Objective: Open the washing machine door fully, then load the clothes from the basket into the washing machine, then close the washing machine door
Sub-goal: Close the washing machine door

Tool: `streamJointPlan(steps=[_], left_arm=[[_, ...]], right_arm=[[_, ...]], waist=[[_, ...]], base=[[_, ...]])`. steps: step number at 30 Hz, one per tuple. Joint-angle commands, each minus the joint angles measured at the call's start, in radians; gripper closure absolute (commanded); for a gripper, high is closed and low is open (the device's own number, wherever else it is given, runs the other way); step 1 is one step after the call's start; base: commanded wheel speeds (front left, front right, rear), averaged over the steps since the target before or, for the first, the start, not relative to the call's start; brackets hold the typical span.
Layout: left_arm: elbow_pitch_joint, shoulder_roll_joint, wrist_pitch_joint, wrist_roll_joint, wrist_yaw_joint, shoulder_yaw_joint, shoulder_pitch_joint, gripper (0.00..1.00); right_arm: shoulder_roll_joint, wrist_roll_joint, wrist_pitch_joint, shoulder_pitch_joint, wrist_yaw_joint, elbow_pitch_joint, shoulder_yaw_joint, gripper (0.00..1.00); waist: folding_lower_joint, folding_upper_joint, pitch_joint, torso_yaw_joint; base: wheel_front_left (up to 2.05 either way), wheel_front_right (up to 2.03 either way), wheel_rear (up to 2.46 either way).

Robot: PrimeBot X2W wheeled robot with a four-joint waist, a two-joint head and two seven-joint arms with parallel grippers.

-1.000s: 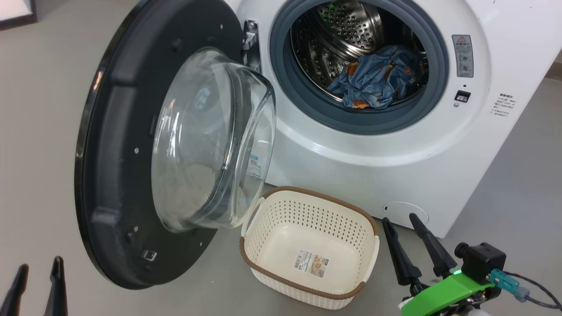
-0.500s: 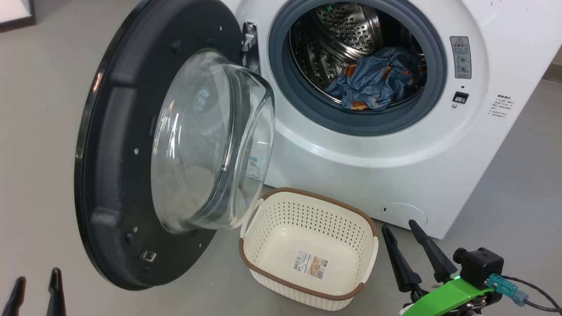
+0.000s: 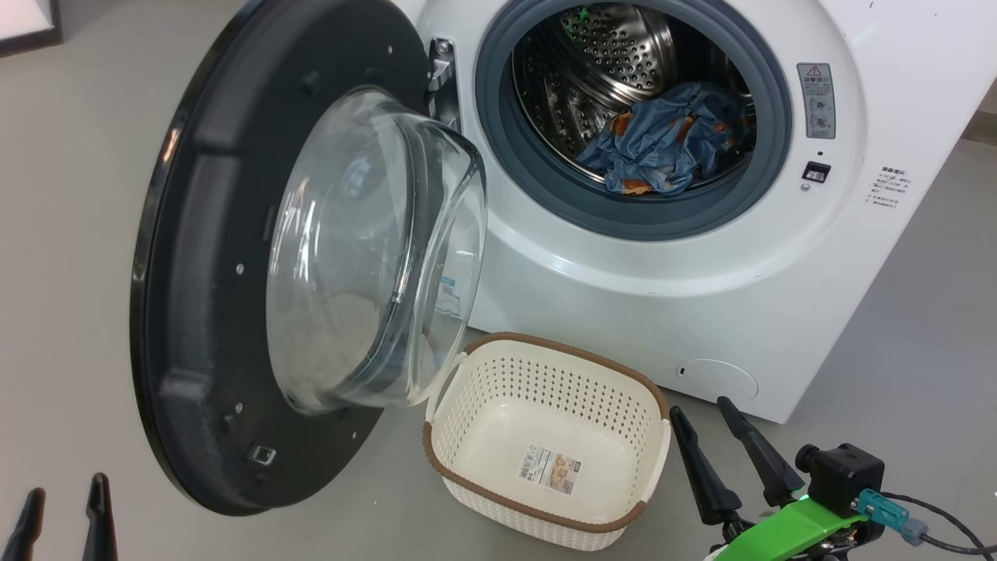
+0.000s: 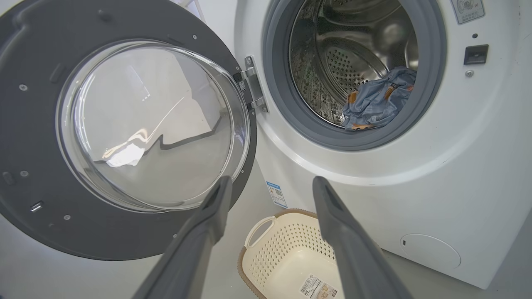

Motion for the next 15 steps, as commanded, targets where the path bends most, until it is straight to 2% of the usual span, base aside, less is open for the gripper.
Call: streamJointPlan(steps=[1,15], left_arm=[[-0.028,0.019,-0.012,0.01,-0.007,0.043,-0.038,0.0],[-0.029,0.026,-0.012,0.005,-0.011,0.038,-0.05,0.0]], right_arm=[[-0.006,-0.003,-0.005,-0.024,0.003,-0.021,0.02,0.0],[-0.003,-0.006,-0.005,-0.027,0.003,-0.02,0.015,0.0]], waist=[[0.0,0.0,0.001,0.0],[0.0,0.0,0.012,0.013]], base=[[0.0,0.0,0.0],[0.0,0.0,0.0]])
